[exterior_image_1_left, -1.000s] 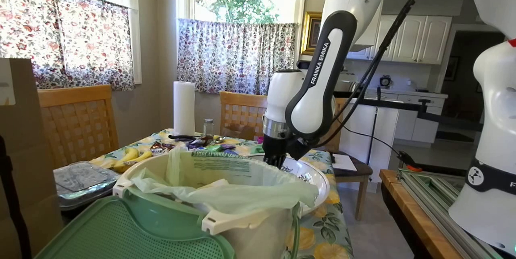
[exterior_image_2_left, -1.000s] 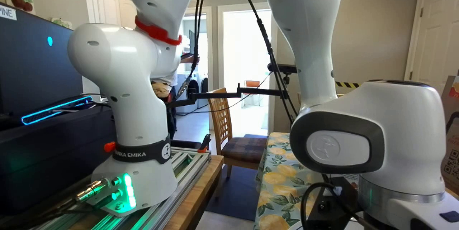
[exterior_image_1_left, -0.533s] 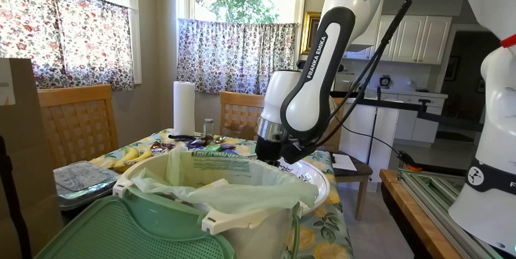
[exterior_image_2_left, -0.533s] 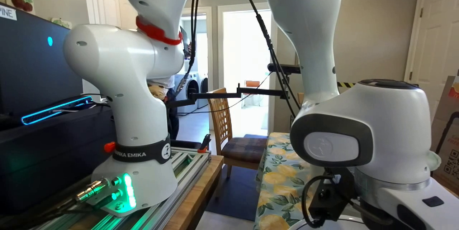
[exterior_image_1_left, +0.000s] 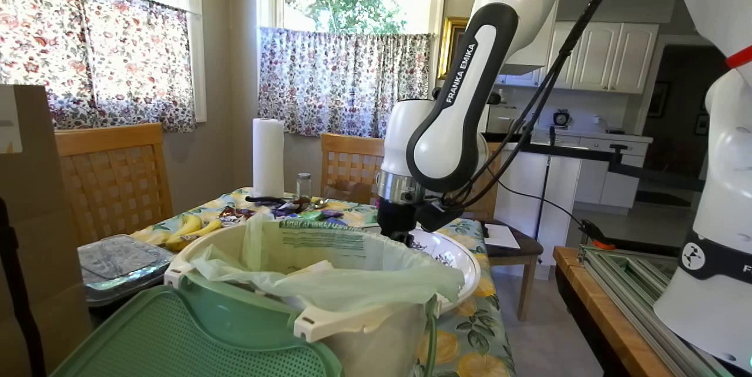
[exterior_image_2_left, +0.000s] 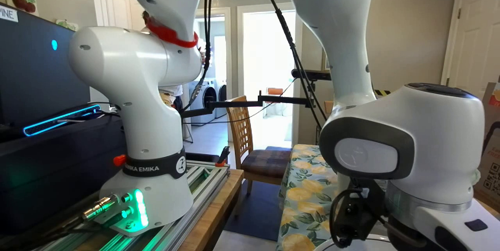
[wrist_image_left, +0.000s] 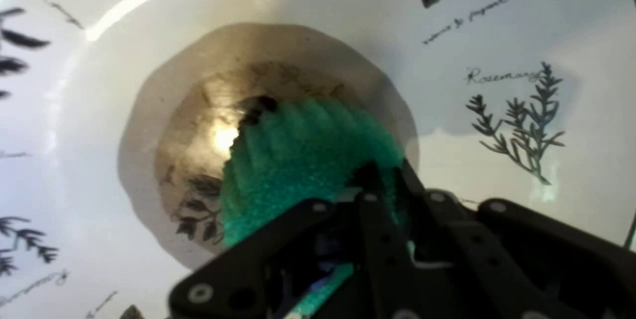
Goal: Stir in the bowl, then remove the sponge from the bowl
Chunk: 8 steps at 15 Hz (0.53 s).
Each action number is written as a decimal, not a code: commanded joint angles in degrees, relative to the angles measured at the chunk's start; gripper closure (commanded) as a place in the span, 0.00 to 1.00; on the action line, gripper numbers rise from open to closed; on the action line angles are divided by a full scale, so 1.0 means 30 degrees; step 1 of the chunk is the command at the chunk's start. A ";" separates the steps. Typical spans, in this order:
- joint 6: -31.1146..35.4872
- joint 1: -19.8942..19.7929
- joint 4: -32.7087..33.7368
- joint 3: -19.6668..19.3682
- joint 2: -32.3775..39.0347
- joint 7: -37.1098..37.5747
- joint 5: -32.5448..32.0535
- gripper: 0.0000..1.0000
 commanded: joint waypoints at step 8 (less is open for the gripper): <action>-0.2071 1.0743 -0.0536 -1.1176 -0.0011 0.5197 -0.6089 0.97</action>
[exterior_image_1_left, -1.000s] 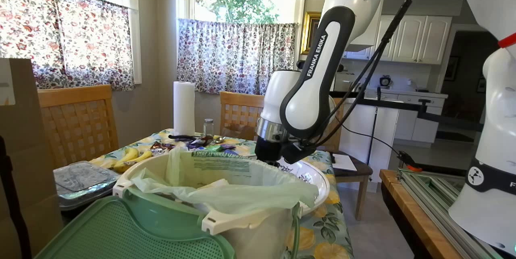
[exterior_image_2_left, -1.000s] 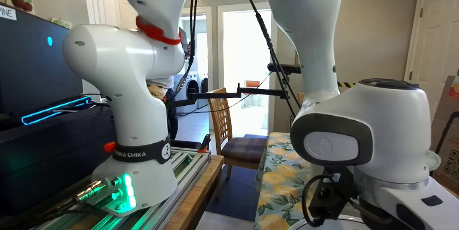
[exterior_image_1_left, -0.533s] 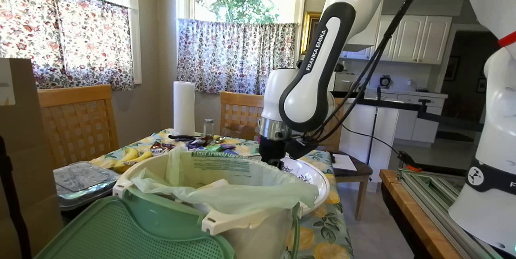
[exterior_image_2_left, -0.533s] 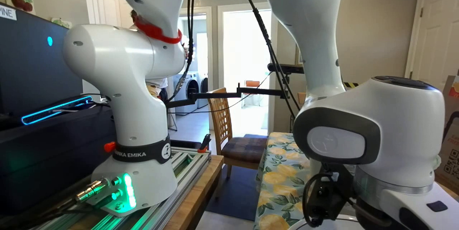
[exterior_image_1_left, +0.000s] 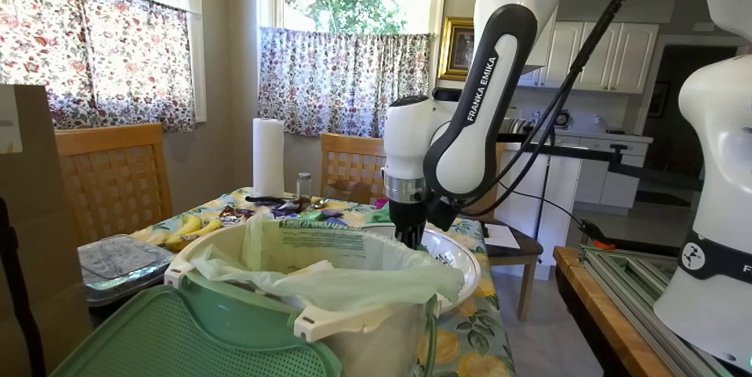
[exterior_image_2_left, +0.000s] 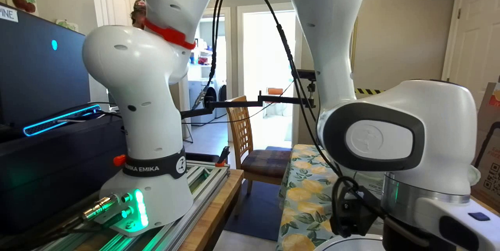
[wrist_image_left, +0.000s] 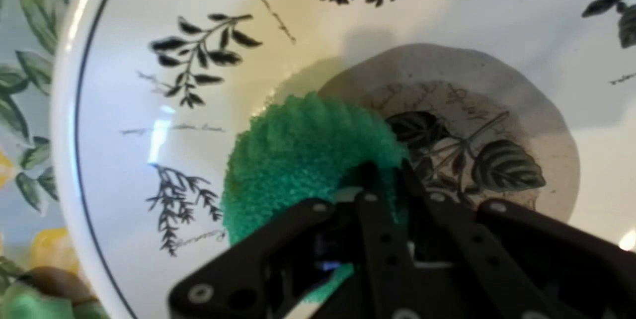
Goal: Stir in the bowl, then remove the sponge from the bowl
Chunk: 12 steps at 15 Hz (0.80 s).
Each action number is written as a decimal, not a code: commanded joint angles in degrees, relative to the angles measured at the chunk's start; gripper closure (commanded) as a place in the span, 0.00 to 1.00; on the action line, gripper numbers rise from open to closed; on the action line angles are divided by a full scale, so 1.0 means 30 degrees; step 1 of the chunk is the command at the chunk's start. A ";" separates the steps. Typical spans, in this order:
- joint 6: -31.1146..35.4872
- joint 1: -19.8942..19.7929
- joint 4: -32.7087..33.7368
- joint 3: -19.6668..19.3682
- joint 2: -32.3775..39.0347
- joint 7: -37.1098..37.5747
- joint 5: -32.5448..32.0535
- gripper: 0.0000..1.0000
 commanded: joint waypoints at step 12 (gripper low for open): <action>0.0749 0.9224 -0.1729 -1.0983 0.0291 0.8032 -0.6060 0.97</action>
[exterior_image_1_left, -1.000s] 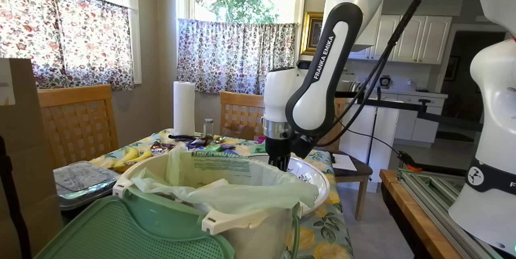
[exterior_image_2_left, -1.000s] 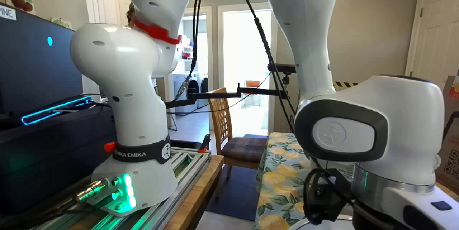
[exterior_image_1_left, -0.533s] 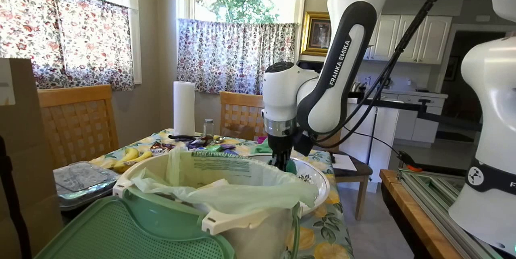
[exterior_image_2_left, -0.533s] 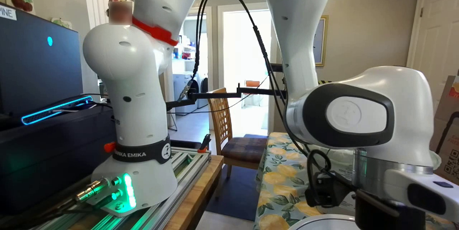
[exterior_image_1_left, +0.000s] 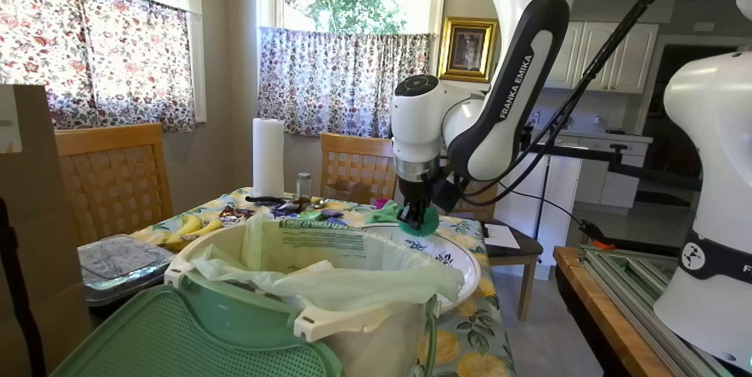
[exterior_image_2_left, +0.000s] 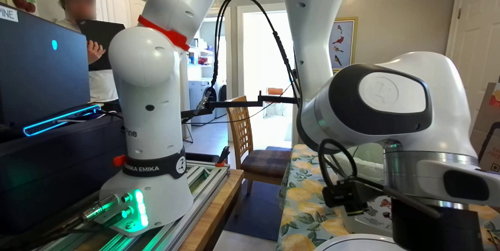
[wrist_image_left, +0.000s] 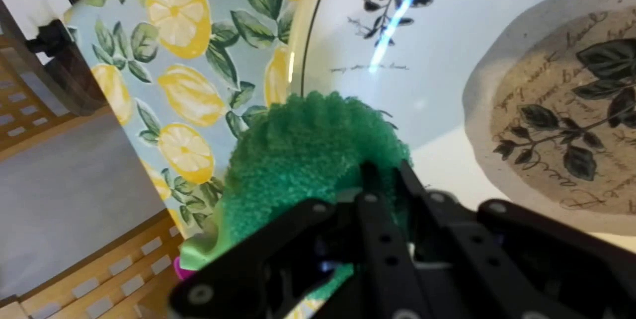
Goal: Stir in the bowl, then remove the sponge from the bowl
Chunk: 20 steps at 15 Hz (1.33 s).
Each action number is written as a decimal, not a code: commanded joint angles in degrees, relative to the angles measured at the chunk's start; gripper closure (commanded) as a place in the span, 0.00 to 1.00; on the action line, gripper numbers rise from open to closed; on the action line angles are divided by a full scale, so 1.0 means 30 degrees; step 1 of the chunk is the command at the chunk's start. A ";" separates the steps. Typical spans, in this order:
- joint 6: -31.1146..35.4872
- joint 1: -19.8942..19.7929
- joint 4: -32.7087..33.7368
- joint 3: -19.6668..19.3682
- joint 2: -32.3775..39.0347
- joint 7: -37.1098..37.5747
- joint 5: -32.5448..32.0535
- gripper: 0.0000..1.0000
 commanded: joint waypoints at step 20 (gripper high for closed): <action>0.7350 0.1925 -0.5138 -0.4021 0.1271 -0.1691 1.1957 0.97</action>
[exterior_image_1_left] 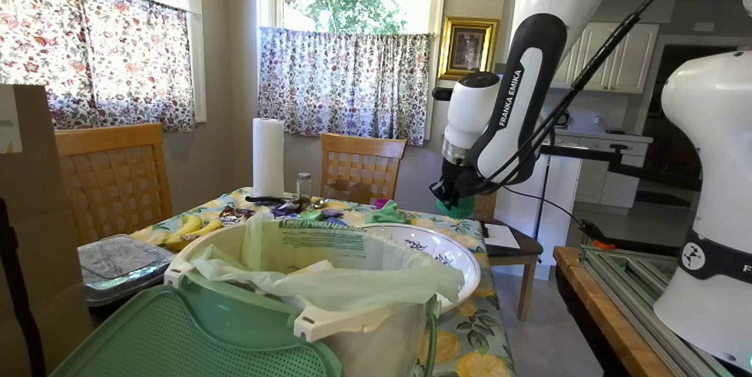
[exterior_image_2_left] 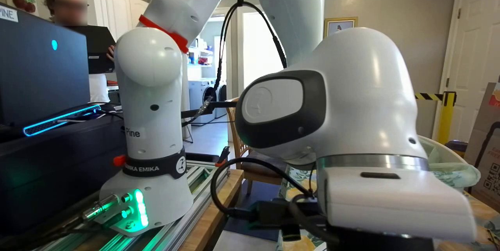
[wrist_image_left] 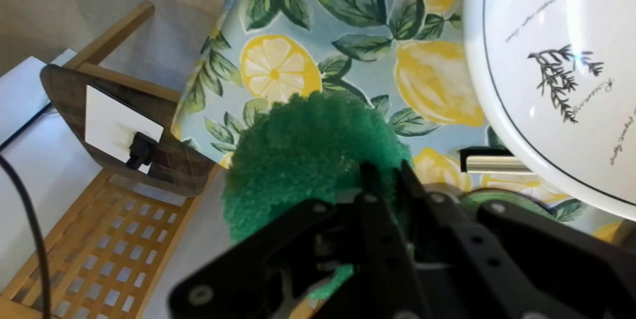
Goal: Stir in the bowl, then remove the sponge from the bowl
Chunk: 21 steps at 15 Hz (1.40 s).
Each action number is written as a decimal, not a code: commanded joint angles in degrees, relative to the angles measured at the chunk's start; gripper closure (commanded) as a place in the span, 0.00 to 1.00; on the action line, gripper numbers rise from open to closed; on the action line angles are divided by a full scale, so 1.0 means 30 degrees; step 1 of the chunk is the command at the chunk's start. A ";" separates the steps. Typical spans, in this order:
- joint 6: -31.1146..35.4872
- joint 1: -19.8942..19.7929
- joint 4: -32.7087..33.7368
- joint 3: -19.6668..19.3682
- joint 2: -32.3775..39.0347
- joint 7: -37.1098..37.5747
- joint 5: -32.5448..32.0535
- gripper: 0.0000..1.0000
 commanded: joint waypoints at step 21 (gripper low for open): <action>0.4704 -0.6129 -0.0063 0.6785 -0.0232 -0.5014 0.6489 0.00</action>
